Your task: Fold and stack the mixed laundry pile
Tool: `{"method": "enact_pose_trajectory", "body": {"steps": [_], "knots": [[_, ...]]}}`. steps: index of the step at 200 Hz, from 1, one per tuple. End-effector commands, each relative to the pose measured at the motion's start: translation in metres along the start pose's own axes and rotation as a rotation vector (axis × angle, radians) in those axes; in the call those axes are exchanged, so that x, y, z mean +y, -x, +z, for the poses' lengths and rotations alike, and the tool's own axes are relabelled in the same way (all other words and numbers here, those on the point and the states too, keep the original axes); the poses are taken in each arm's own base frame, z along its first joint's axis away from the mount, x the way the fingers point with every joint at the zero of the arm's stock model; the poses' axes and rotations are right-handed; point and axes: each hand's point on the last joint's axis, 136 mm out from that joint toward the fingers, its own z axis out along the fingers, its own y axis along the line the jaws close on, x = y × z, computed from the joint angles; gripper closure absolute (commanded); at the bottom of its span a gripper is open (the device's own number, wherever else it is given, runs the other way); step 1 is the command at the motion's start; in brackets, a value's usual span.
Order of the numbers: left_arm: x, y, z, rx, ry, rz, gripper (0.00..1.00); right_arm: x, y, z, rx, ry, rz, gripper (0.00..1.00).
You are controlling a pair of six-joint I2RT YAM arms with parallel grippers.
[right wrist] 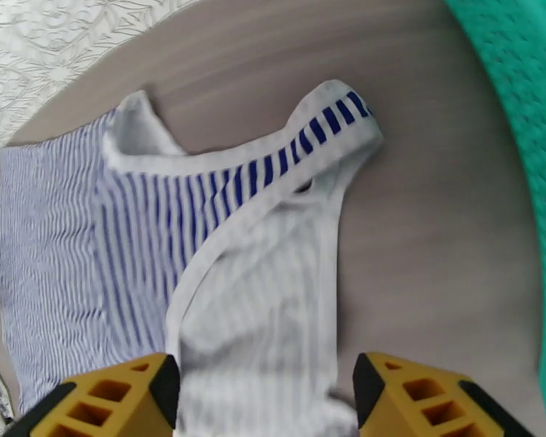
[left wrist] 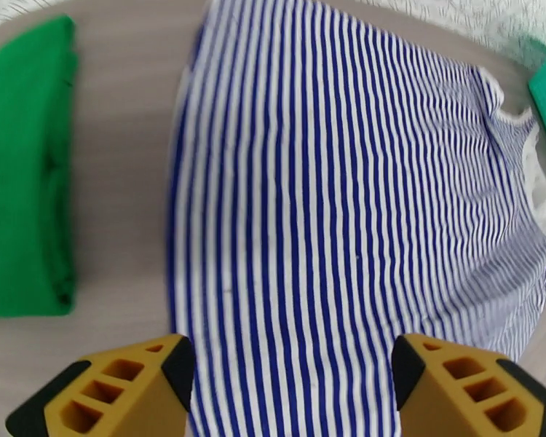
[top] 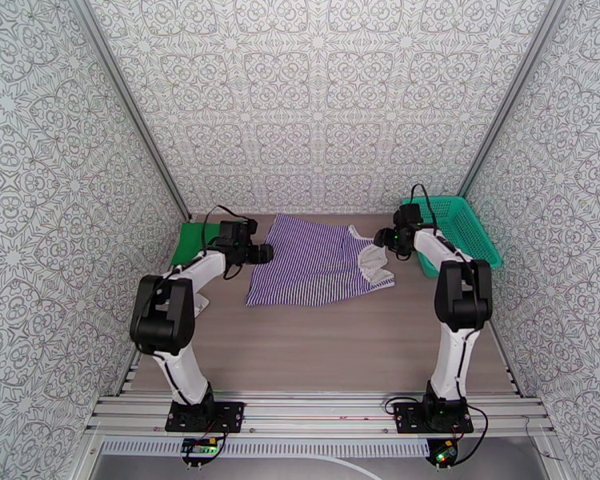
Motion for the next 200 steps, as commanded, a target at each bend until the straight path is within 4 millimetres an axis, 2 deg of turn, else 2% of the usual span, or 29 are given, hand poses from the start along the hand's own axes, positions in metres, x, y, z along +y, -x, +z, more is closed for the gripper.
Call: {"method": "enact_pose_trajectory", "body": {"steps": [1, 25, 44, 65, 85, 103, 122, 146, 159, 184, 195, 200], "knots": [[0.021, -0.033, -0.037, 0.039, 0.138, -0.108, 0.23, 0.004, -0.030, -0.046, 0.003, 0.022, 0.040, 0.33], [0.029, -0.084, -0.048, 0.118, 0.156, -0.218, 0.23, -0.016, -0.087, -0.052, 0.082, -0.007, 0.086, 0.40], [0.029, -0.110, -0.045, 0.154, 0.127, -0.279, 0.23, -0.031, -0.123, -0.049, 0.145, -0.035, 0.107, 0.47], [0.029, -0.131, -0.033, 0.200, 0.074, -0.350, 0.23, -0.036, -0.142, -0.040, 0.195, -0.040, 0.144, 0.51], [0.028, -0.140, -0.018, 0.223, 0.067, -0.354, 0.23, -0.034, -0.154, -0.024, 0.222, -0.026, 0.179, 0.50], [0.030, -0.143, -0.002, 0.223, 0.063, -0.366, 0.23, -0.029, -0.154, -0.006, 0.232, 0.015, 0.231, 0.50], [0.030, -0.140, 0.013, 0.224, 0.050, -0.371, 0.25, -0.023, -0.145, 0.010, 0.213, 0.032, 0.266, 0.51], [0.028, -0.139, 0.028, 0.236, 0.054, -0.373, 0.35, -0.027, -0.131, 0.026, 0.184, -0.004, 0.274, 0.57], [0.021, -0.134, 0.030, 0.231, 0.030, -0.371, 0.47, -0.029, -0.126, 0.035, 0.183, -0.021, 0.270, 0.64], [0.003, -0.115, 0.014, 0.168, -0.016, -0.338, 0.88, -0.031, -0.107, 0.034, 0.157, -0.071, 0.229, 0.82], [-0.007, -0.104, 0.002, 0.126, -0.042, -0.319, 0.99, -0.030, -0.096, 0.026, 0.129, -0.084, 0.203, 0.90], [-0.011, -0.101, -0.003, 0.112, -0.054, -0.312, 1.00, -0.030, -0.091, 0.022, 0.116, -0.091, 0.189, 0.94]]}}
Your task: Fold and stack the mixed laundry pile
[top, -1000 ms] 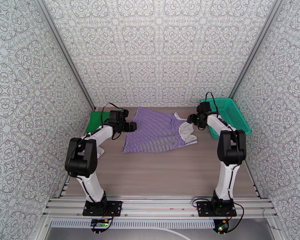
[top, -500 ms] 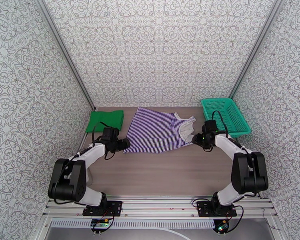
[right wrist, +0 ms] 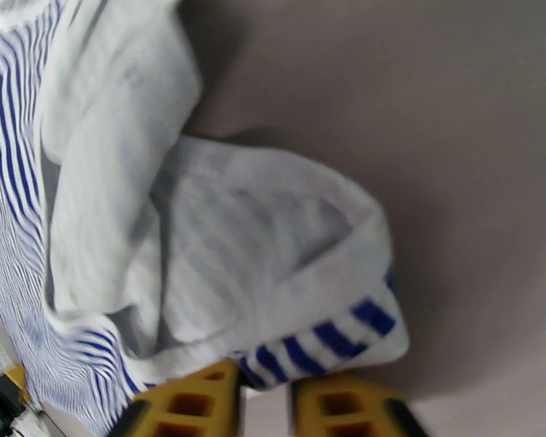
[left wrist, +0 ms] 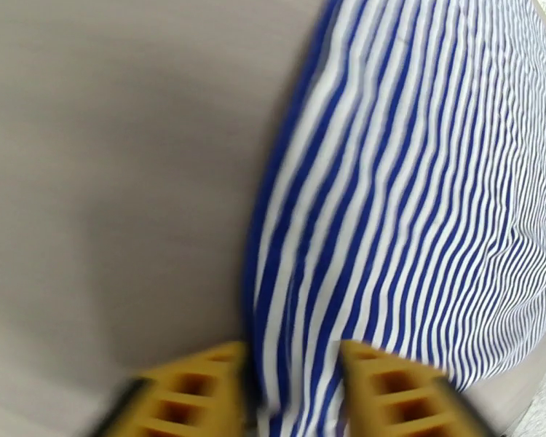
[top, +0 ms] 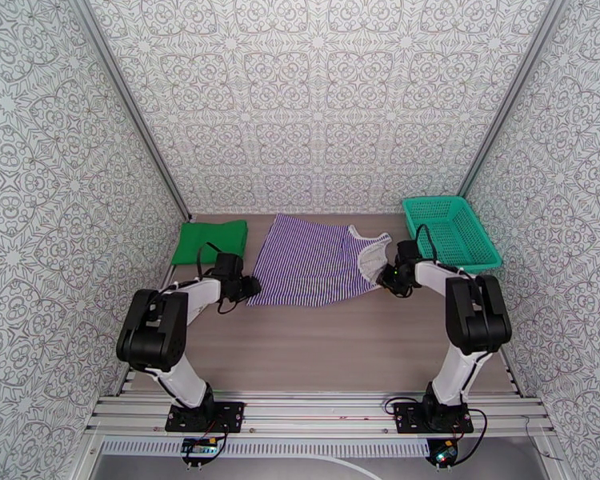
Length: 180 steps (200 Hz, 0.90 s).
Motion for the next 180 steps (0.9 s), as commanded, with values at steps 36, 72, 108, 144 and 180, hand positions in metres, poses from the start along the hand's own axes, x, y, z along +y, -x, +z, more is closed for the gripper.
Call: {"method": "enact_pose_trajectory", "body": {"steps": [36, 72, 108, 144, 180], "knots": [[-0.071, 0.011, -0.074, -0.170, -0.215, 0.113, 1.00, 0.012, 0.023, -0.060, -0.105, -0.064, -0.116, 1.00], [-0.087, -0.003, -0.115, -0.194, -0.225, 0.147, 1.00, 0.010, 0.007, -0.128, -0.157, -0.083, -0.164, 1.00], [-0.077, 0.000, -0.119, -0.160, -0.159, 0.145, 1.00, 0.022, 0.017, -0.152, -0.163, -0.094, -0.214, 1.00], [-0.061, 0.007, -0.087, -0.124, -0.098, 0.135, 0.77, 0.014, 0.020, -0.090, -0.044, -0.129, -0.199, 0.82], [-0.031, -0.019, -0.060, -0.059, -0.009, 0.081, 0.47, -0.004, -0.001, -0.050, 0.038, -0.130, -0.154, 0.52]]}}
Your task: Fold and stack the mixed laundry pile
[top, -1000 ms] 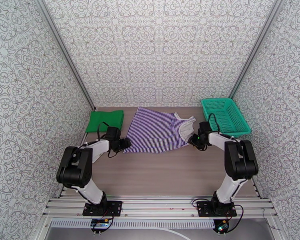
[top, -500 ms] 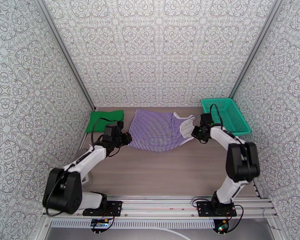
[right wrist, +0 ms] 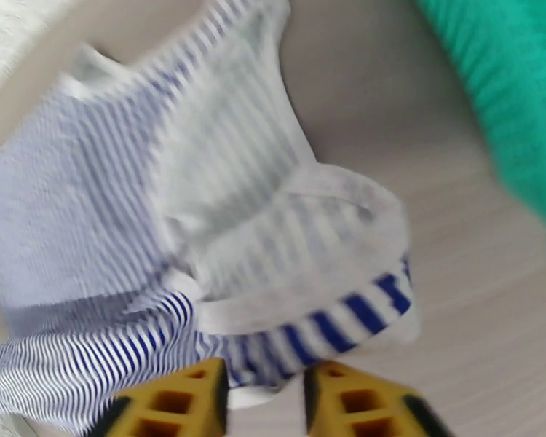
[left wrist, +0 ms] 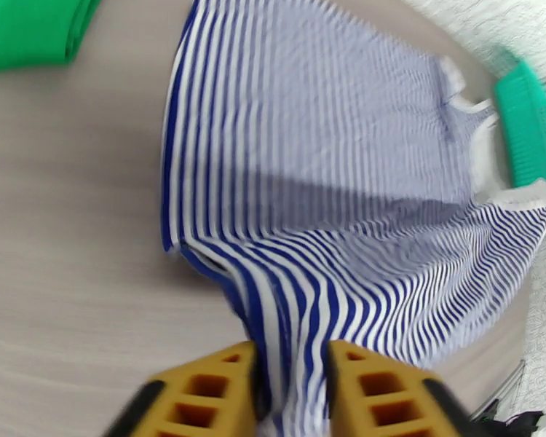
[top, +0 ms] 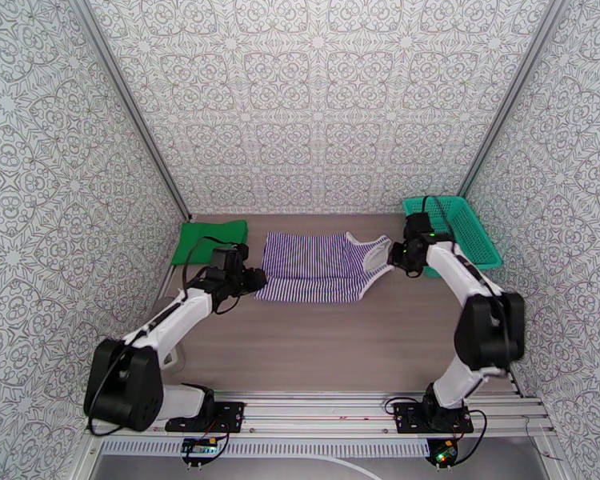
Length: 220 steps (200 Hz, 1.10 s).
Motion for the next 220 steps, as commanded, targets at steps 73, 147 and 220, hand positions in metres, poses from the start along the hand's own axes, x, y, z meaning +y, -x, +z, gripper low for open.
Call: {"method": "enact_pose_trajectory", "body": {"steps": [73, 147, 220], "knots": [[0.038, -0.074, -0.001, 0.080, 0.071, -0.099, 0.32, -0.016, -0.049, 0.000, 0.025, 0.187, 0.141, 0.38], [0.042, -0.092, 0.033, 0.115, 0.060, -0.181, 0.33, -0.070, -0.027, 0.011, -0.073, 0.059, 0.259, 0.47], [0.013, -0.081, 0.041, 0.087, -0.031, -0.161, 0.77, -0.005, -0.081, 0.011, 0.031, 0.236, 0.227, 0.52]]}}
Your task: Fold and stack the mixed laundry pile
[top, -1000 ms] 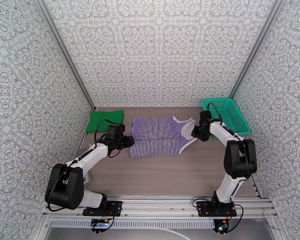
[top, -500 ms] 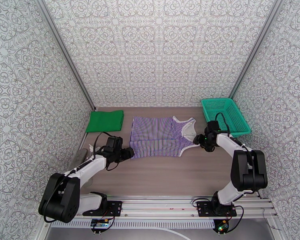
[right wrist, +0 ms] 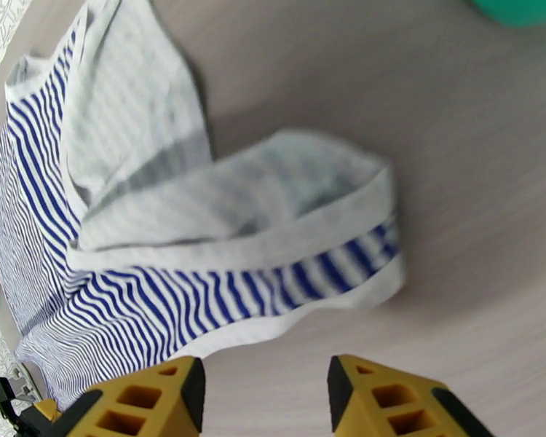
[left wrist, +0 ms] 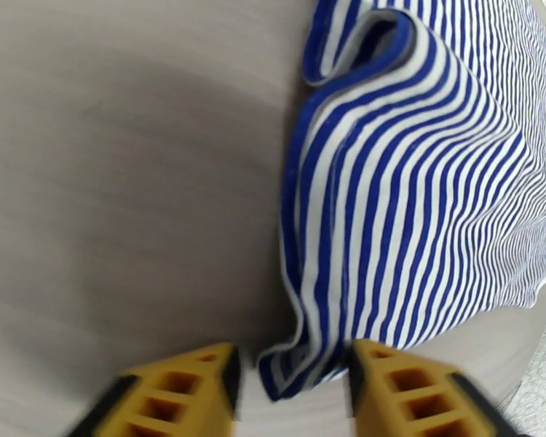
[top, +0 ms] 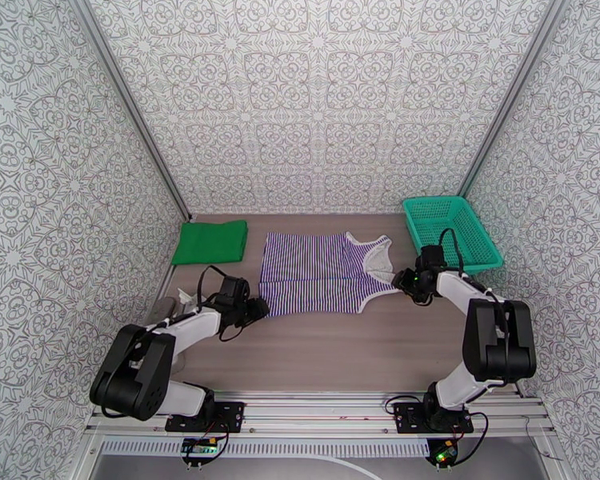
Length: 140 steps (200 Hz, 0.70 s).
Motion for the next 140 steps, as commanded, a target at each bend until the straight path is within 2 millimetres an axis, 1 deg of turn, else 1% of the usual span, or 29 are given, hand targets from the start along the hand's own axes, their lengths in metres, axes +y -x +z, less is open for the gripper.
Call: {"method": "enact_pose_trajectory", "body": {"steps": [1, 19, 32, 42, 58, 76, 93, 105, 121, 131, 140], "knots": [[-0.029, -0.001, 0.003, -0.006, -0.103, 0.044, 0.78, 0.023, -0.034, -0.003, 0.043, 0.067, 0.007, 0.52], [-0.035, 0.002, -0.002, -0.022, -0.123, 0.062, 0.86, 0.041, -0.059, -0.004, 0.072, 0.112, -0.009, 0.54], [-0.037, 0.003, -0.004, -0.026, -0.126, 0.076, 0.92, 0.050, -0.073, -0.002, 0.086, 0.127, -0.020, 0.54], [-0.038, 0.003, -0.004, -0.028, -0.129, 0.083, 0.95, 0.057, -0.085, 0.002, 0.107, 0.143, -0.024, 0.54], [-0.039, 0.003, -0.004, -0.024, -0.136, 0.092, 1.00, 0.063, -0.100, 0.013, 0.147, 0.153, -0.018, 0.55], [-0.041, 0.003, -0.006, -0.021, -0.141, 0.101, 1.00, 0.067, -0.113, 0.023, 0.174, 0.163, -0.007, 0.56], [-0.044, 0.003, -0.010, -0.023, -0.148, 0.117, 1.00, 0.071, -0.120, 0.031, 0.190, 0.171, 0.005, 0.60], [-0.045, 0.004, -0.013, -0.027, -0.149, 0.130, 1.00, 0.072, -0.120, 0.037, 0.192, 0.176, 0.015, 0.64], [-0.049, 0.006, -0.017, -0.032, -0.155, 0.155, 1.00, 0.069, -0.113, 0.046, 0.163, 0.142, 0.002, 0.73], [-0.053, 0.008, -0.021, -0.037, -0.158, 0.169, 1.00, 0.069, -0.107, 0.048, 0.150, 0.123, -0.018, 0.77], [-0.056, 0.010, -0.025, -0.042, -0.164, 0.185, 1.00, 0.073, -0.101, 0.045, 0.135, 0.113, -0.042, 0.82]]}}
